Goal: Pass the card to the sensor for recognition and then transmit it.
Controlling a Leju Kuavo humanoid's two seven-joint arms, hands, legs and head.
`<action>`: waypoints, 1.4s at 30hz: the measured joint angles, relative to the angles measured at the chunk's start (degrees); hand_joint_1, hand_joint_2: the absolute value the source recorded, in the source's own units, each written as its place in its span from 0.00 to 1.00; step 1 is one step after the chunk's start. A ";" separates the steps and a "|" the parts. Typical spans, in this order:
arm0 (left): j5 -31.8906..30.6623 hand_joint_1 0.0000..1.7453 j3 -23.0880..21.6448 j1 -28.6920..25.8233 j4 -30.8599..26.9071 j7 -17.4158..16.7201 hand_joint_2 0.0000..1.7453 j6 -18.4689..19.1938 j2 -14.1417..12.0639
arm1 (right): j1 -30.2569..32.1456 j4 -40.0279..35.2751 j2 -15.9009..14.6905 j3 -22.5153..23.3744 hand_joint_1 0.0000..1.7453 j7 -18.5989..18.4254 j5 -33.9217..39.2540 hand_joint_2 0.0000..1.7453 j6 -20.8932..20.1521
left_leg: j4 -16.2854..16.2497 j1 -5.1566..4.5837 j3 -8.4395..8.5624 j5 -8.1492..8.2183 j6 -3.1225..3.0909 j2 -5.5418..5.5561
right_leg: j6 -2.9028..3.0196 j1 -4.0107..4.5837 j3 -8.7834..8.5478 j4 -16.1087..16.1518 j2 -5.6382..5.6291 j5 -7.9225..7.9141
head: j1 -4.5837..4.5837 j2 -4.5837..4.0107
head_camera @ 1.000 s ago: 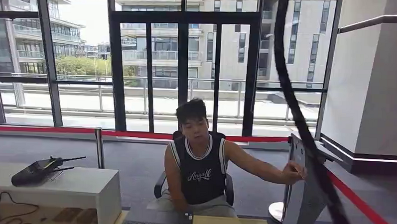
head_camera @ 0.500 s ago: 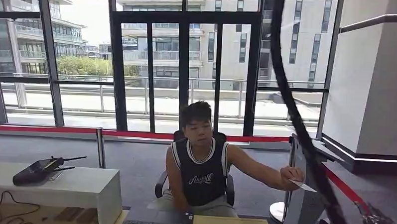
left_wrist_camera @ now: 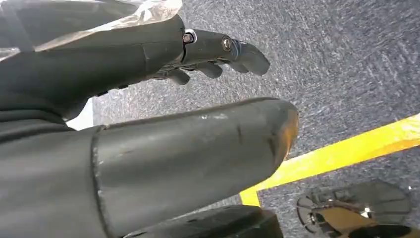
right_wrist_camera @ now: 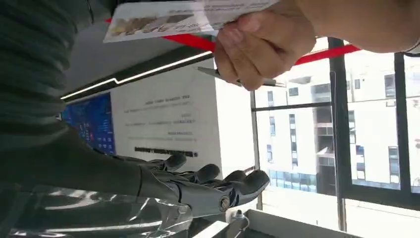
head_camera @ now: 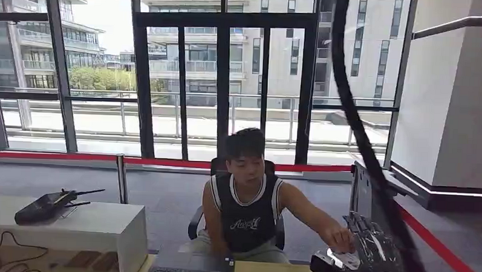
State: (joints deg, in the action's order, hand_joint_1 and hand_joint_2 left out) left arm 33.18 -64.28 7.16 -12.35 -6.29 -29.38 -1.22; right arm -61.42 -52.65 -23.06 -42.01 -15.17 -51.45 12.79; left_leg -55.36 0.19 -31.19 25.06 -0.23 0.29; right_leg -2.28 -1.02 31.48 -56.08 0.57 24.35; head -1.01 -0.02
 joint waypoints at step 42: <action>0.39 0.00 -1.31 0.07 0.09 0.41 0.00 1.33 -0.09 | 0.31 4.90 3.26 -5.37 1.00 2.08 3.26 1.00 4.96 | -0.01 0.00 0.02 0.00 0.00 -0.03 | 0.00 0.01 0.01 0.01 -0.02 0.00 | -0.09 0.00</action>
State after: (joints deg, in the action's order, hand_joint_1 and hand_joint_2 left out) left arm 33.57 -65.59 7.23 -12.26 -5.88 -28.04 -1.31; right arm -61.12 -47.76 -19.80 -47.39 -13.09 -48.19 17.75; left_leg -55.38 0.19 -31.17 25.06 -0.23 0.27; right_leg -2.28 -1.01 31.49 -56.07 0.55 24.34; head -1.09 -0.02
